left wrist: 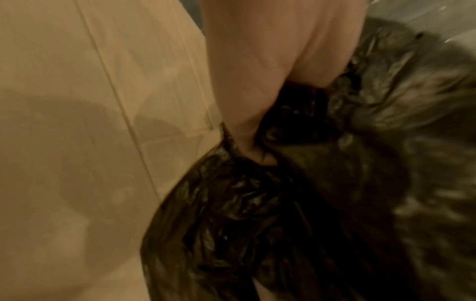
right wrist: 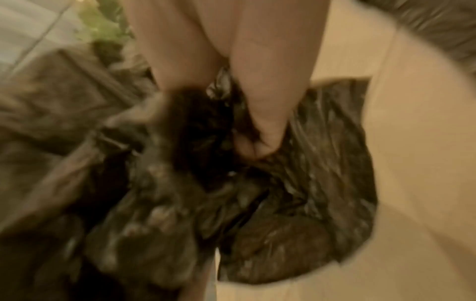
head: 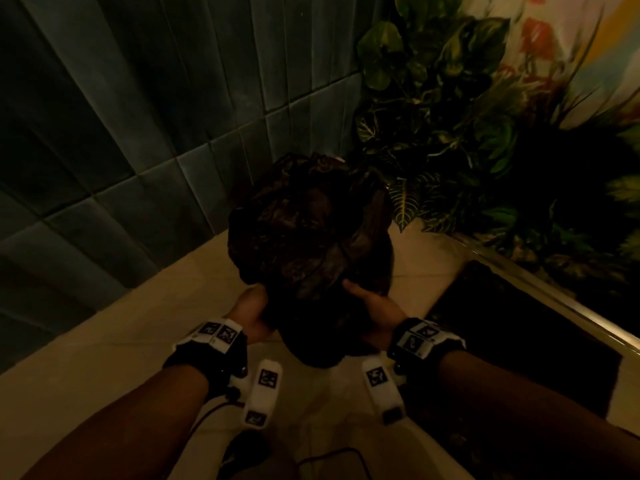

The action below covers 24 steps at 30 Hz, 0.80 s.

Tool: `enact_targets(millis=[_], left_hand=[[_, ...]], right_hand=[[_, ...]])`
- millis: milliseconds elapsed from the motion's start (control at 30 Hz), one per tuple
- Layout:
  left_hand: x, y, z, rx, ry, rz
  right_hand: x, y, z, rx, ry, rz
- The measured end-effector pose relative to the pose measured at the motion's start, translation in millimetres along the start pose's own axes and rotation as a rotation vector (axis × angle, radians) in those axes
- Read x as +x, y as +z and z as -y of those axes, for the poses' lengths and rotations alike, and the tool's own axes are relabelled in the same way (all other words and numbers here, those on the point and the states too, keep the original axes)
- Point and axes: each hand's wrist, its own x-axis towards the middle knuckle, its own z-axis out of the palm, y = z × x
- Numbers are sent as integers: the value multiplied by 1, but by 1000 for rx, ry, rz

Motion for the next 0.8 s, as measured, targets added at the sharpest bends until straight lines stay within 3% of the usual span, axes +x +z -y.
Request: enact_targets(millis=[200,333,467,567,633,700,800], left_hand=[[-8,-3,-7,-182,90,12],[-10,-4,-12,-225,89,14],[-11,0,-6,-220,22,32],[-9,4,-7,-202,34,-25],[-8,-1,-7,-246,65,-80],[-13,-8,-3,-305,9,-11],[-27,-12,9,-264,-17,100]], right_hand=[[-7,-8,9,92,-43,-89],[-22,-13,12,159,-159,-391],[-20,-9,-1,326,-96,-215],[-5,-10,-7,347,-105,-265],[-5,-6,-2,380,-107,-199],[-8,-2,4,402,-113,-83],[-14,3,12,446,-80,-23]])
